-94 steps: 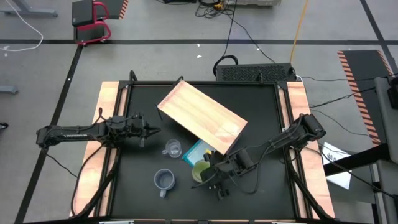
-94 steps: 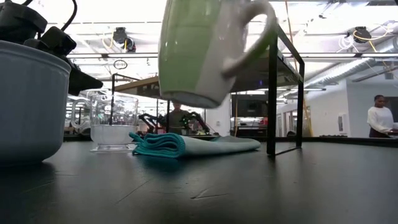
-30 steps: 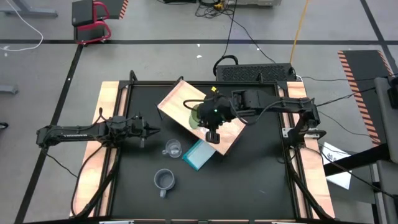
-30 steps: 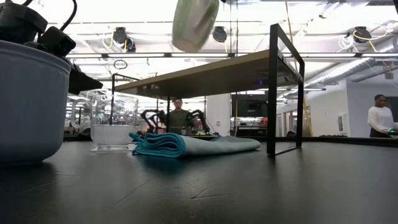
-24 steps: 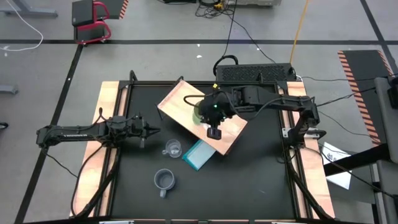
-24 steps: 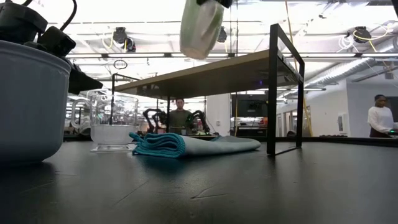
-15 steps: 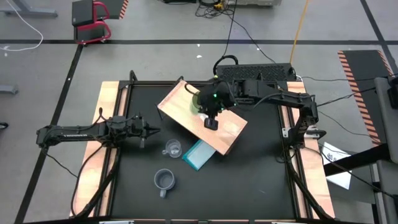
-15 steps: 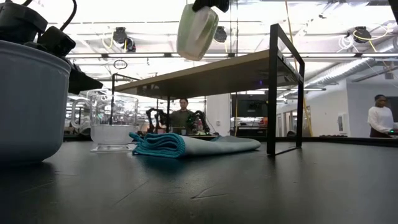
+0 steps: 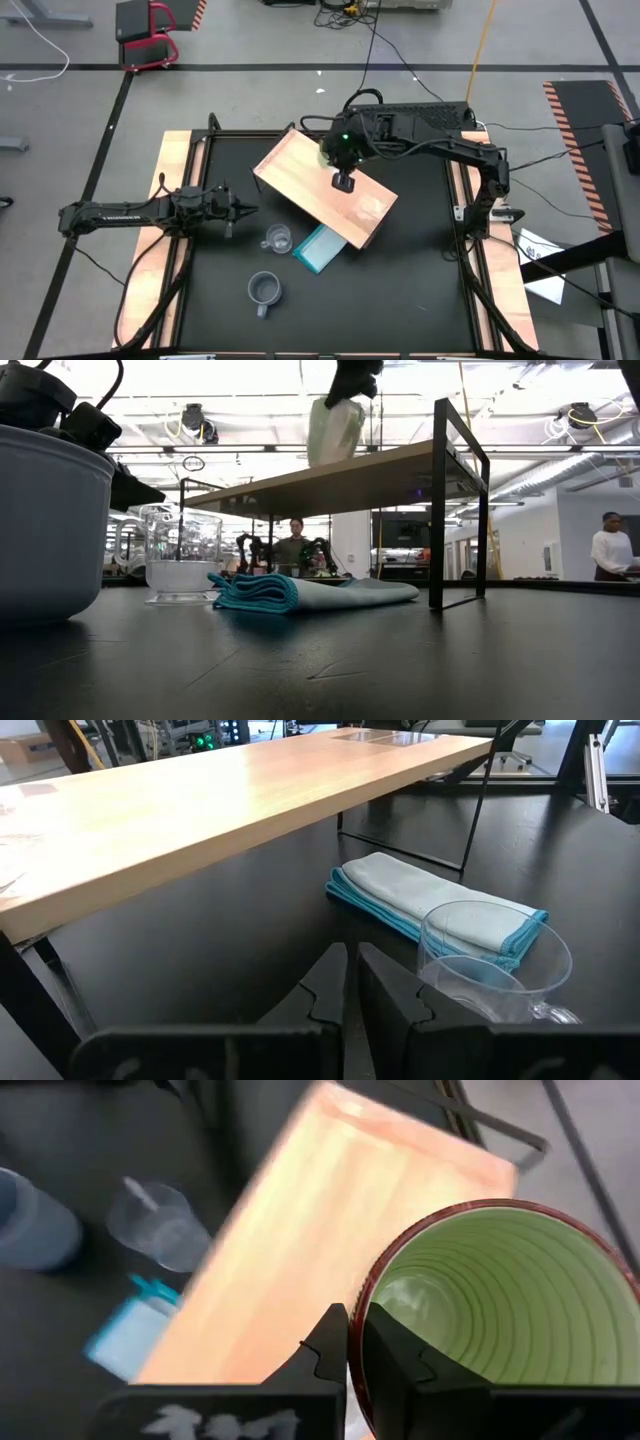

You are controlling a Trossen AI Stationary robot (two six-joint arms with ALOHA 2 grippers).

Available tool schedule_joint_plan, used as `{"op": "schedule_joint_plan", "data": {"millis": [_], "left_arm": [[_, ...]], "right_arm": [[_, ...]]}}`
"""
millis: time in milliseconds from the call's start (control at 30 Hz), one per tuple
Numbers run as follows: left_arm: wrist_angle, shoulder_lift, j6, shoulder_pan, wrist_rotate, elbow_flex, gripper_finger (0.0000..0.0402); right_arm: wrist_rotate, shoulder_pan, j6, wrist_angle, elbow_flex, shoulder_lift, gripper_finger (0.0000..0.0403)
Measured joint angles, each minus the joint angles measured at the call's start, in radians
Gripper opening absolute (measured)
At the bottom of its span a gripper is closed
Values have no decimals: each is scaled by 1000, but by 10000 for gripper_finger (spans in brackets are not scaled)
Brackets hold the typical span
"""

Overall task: Stack small to large cups/mugs on shelf
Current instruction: Put the green mug on the shelf

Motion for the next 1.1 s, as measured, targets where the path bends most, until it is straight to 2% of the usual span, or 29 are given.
{"op": "schedule_joint_plan", "data": {"millis": [167, 533, 733, 933, 1100], "left_arm": [[-2, 0, -1, 0, 0, 0, 31], [-4, 0, -4, 0, 0, 0, 31], [-4, 0, -6, 0, 1, 0, 31], [-4, 0, -6, 0, 1, 0, 31], [-5, 0, -6, 0, 1, 0, 31]], "right_arm": [[71, 4, 25, -118, -1, -38, 6], [84, 48, 31, -84, -30, -145, 6], [116, 51, 65, 5, -224, -258, 6], [118, 51, 72, 231, -476, -403, 6], [109, 51, 63, 392, -586, -466, 6]]}}
